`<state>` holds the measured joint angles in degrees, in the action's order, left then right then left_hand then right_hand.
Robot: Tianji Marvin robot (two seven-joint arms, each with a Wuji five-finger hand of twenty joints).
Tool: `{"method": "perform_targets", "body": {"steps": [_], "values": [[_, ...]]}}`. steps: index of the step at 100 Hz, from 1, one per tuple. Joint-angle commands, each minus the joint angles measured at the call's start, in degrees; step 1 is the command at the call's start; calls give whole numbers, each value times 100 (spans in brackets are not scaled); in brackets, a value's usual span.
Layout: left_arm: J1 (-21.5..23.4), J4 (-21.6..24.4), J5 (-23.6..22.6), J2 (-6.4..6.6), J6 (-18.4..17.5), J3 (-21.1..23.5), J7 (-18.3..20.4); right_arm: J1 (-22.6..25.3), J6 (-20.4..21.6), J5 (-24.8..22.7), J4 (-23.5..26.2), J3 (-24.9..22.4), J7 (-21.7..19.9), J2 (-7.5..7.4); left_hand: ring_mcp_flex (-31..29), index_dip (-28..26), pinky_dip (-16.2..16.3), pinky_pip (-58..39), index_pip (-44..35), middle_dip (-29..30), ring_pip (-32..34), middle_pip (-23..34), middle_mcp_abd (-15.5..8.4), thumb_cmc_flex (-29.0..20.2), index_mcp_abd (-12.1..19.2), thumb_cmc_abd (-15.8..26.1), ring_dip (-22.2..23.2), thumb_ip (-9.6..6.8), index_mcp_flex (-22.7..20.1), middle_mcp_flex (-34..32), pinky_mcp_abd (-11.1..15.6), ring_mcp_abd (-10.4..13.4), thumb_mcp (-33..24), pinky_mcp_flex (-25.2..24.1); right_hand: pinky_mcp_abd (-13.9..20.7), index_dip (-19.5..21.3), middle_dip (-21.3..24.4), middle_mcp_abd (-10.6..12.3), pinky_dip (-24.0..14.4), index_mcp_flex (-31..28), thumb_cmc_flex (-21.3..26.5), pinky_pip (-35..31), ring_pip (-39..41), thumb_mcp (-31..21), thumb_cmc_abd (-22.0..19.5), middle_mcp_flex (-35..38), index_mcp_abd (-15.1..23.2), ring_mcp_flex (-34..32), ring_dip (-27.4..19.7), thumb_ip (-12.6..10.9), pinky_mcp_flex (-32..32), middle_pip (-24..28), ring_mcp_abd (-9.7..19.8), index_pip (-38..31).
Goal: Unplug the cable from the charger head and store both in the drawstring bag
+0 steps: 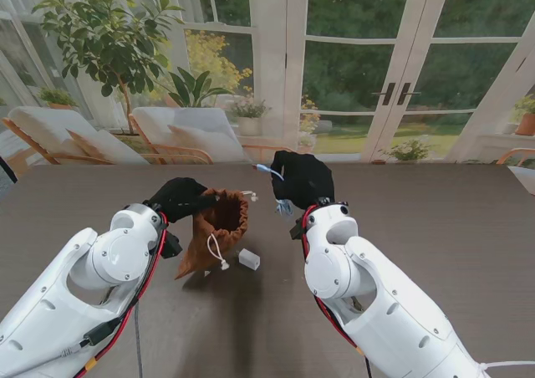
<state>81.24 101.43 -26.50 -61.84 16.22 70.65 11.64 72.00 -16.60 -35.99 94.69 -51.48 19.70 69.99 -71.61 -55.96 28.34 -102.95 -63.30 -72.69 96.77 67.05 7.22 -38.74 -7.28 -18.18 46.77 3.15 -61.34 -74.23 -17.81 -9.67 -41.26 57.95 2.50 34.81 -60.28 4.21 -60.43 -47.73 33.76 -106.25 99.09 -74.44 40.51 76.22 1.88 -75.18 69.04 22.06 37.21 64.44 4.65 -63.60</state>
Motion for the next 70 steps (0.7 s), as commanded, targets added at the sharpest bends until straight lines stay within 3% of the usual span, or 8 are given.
{"method": "perform_targets", "body": {"steps": [1, 41, 70], "values": [[-86, -7, 51, -60, 23, -50, 150, -18, -25, -37, 151, 13, -85, 18, -136, -96, -39, -1578, -194, 86, 567, 656, -531, -69, -657, 24, -100, -278, -403, -282, 453, 1388, -224, 370, 571, 689, 42, -729, -333, -625, 398, -1372, 463, -358, -395, 638, 847, -50, 106, -112, 3354, 357, 898, -976], [-559, -206, 634, -153, 188, -537, 101, -63, -215, -38, 372, 94, -109, 47, -135, -103, -29, -1559, -148, 99, 533, 581, -494, -156, -722, 59, -116, -251, -353, -277, 355, 1356, -146, 361, 576, 694, 42, -731, -332, -612, 413, -1372, 458, -330, -421, 638, 829, -51, 105, -122, 3354, 353, 909, -972], [-971, -521, 1030, -252, 64, -935, -3, -106, -302, -38, 425, 142, -95, 68, -136, -114, -30, -1533, -156, 84, 512, 561, -489, -181, -707, 94, -123, -238, -321, -278, 300, 1323, -100, 357, 577, 696, 41, -731, -331, -609, 417, -1372, 457, -320, -426, 639, 831, -51, 105, -127, 3354, 352, 920, -969]]}}
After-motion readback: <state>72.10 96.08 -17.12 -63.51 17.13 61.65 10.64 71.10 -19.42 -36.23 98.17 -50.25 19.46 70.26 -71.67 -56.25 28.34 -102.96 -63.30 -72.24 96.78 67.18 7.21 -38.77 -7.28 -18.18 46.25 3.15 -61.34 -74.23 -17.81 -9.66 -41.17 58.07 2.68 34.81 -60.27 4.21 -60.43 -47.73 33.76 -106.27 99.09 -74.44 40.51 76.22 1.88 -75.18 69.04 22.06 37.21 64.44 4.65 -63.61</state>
